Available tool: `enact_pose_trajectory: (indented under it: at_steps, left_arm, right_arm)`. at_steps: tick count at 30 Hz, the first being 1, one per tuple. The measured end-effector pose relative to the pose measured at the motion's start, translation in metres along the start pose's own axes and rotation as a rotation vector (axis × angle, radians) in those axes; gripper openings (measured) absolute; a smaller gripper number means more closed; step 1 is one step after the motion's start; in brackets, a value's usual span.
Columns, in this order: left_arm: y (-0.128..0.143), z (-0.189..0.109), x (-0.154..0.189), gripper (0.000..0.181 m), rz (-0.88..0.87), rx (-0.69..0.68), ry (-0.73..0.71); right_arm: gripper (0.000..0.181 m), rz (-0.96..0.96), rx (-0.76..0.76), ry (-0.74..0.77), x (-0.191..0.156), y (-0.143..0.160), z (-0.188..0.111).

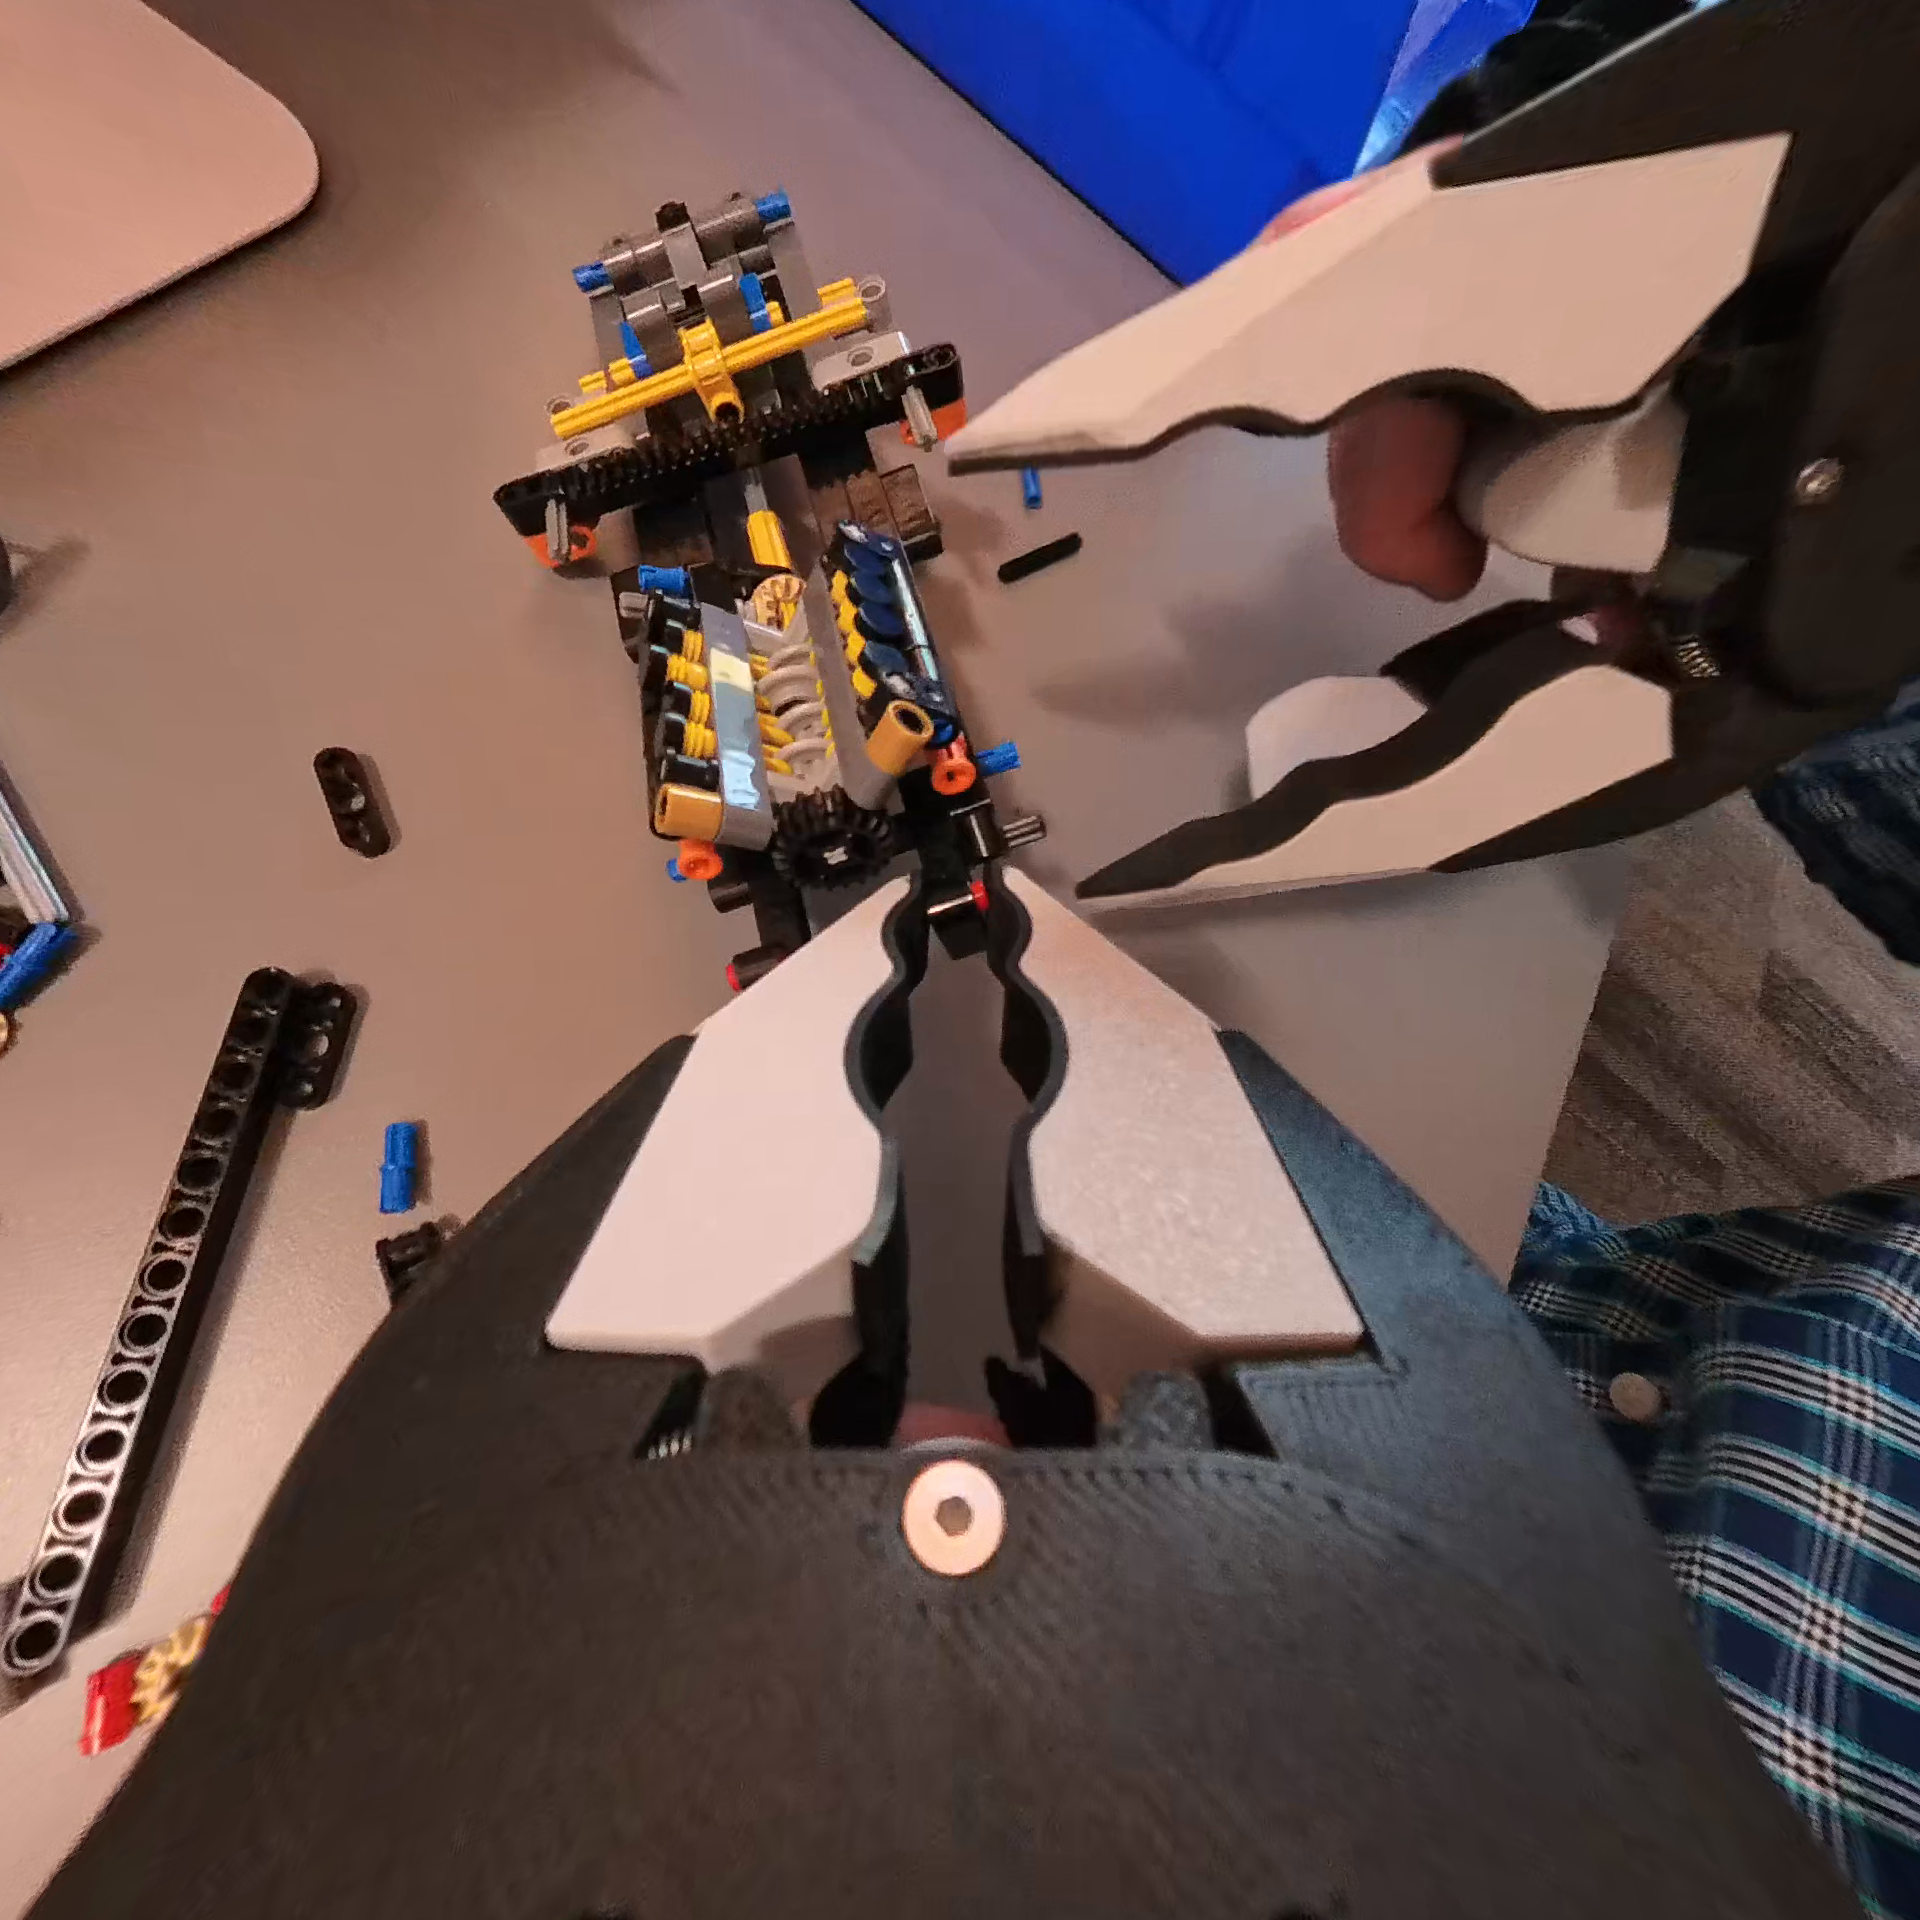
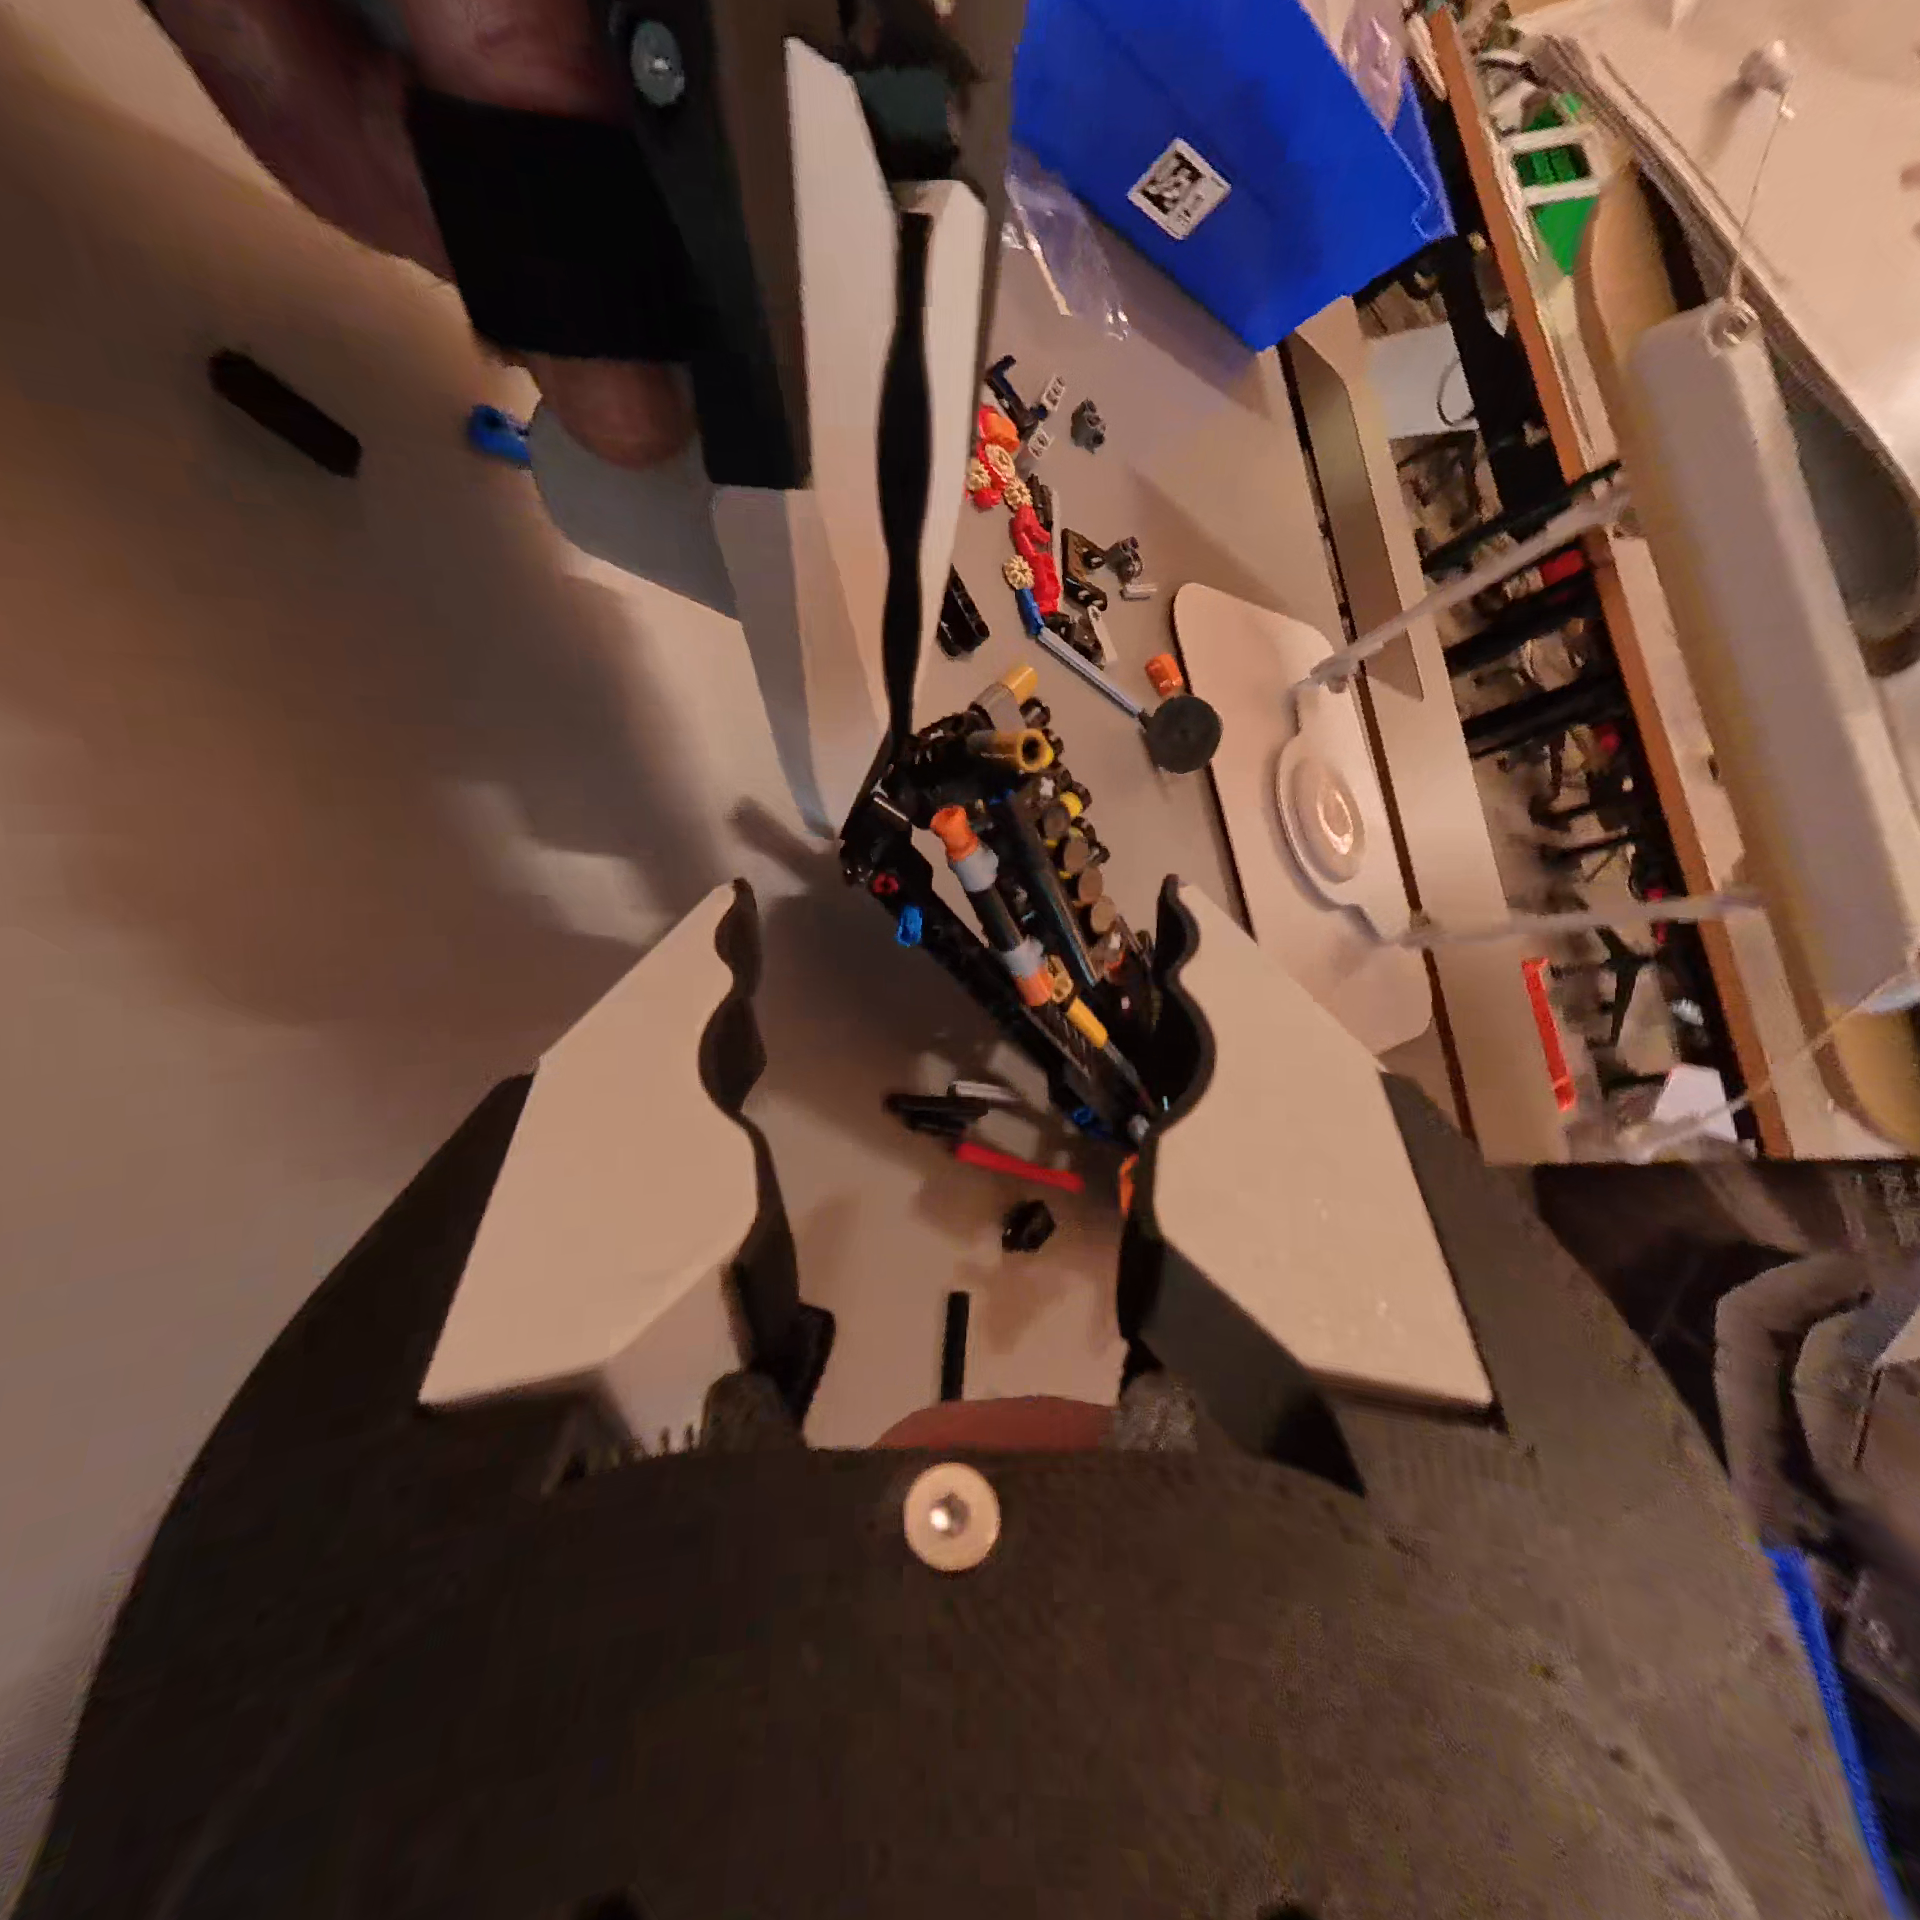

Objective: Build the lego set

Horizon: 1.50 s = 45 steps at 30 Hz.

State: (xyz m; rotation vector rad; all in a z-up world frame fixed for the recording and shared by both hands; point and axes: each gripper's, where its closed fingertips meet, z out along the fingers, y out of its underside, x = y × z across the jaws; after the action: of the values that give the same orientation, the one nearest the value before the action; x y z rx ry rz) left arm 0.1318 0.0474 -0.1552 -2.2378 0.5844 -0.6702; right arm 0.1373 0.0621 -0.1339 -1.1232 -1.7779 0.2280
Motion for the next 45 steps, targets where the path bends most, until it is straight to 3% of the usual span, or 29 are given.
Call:
enact_pose_trajectory:
  at_steps: [7, 15, 28, 33, 45]
  left_arm:
    - [-0.001, 0.002, 0.004, 0.008, 0.019, -0.023, 0.010]
    - [0.000, 0.003, 0.002, 0.008, 0.019, -0.026, 0.014]
    - [0.000, 0.005, 0.001, 0.008, 0.038, -0.021, -0.007]
    - [0.008, 0.009, -0.005, 0.008, 0.130, -0.054, -0.084]
    - [0.022, 0.009, 0.000, 0.021, 0.276, -0.064, -0.140]
  right_arm:
    - [0.058, -0.141, -0.010, -0.066, -0.006, -0.001, 0.018]
    - [0.042, -0.175, 0.017, -0.077, -0.009, -0.002, 0.022]
    - [0.043, -0.150, 0.030, -0.076, -0.010, 0.000, 0.022]
    - [0.049, -0.121, 0.012, -0.068, -0.011, 0.006, 0.018]
    - [0.051, 0.084, -0.009, -0.007, -0.020, 0.025, -0.001]
